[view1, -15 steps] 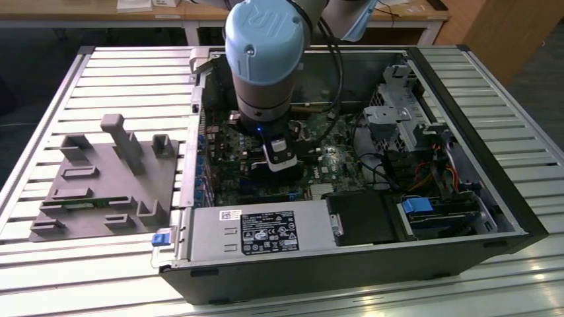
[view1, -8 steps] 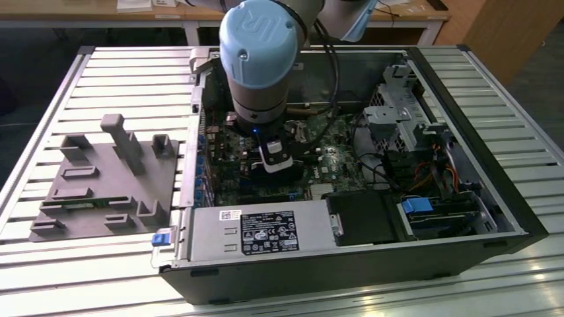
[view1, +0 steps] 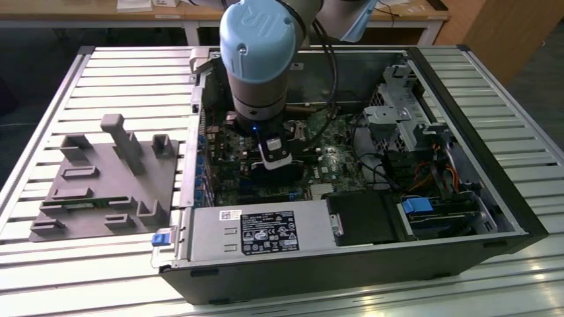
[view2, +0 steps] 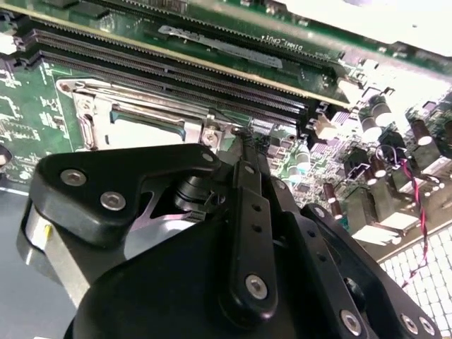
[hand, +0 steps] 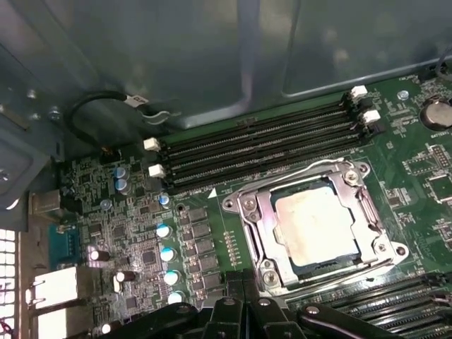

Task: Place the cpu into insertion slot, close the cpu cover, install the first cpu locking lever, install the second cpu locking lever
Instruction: 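Install the second cpu locking lever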

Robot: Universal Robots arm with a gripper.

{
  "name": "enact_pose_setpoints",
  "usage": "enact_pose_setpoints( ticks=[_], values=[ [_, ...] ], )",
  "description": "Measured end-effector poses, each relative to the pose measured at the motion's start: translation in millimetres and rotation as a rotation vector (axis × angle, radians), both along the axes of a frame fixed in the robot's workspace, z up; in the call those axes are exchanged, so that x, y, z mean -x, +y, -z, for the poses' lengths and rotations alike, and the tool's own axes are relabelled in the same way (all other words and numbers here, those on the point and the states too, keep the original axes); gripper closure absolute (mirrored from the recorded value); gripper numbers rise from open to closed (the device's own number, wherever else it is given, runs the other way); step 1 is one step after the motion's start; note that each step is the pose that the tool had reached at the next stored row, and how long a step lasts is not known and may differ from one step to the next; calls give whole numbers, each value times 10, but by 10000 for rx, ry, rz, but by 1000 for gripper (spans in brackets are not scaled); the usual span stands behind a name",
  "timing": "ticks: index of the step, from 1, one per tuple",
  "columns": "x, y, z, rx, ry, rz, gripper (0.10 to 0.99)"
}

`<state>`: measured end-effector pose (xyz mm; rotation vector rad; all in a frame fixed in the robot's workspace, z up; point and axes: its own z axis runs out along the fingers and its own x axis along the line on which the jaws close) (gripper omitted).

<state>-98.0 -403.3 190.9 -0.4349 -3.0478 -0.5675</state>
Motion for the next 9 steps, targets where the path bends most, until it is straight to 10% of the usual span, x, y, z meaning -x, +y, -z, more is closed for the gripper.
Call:
enact_pose_setpoints(
  ticks=[9],
  values=[
    [-3,31,23,211,1,6,980]
  ],
)
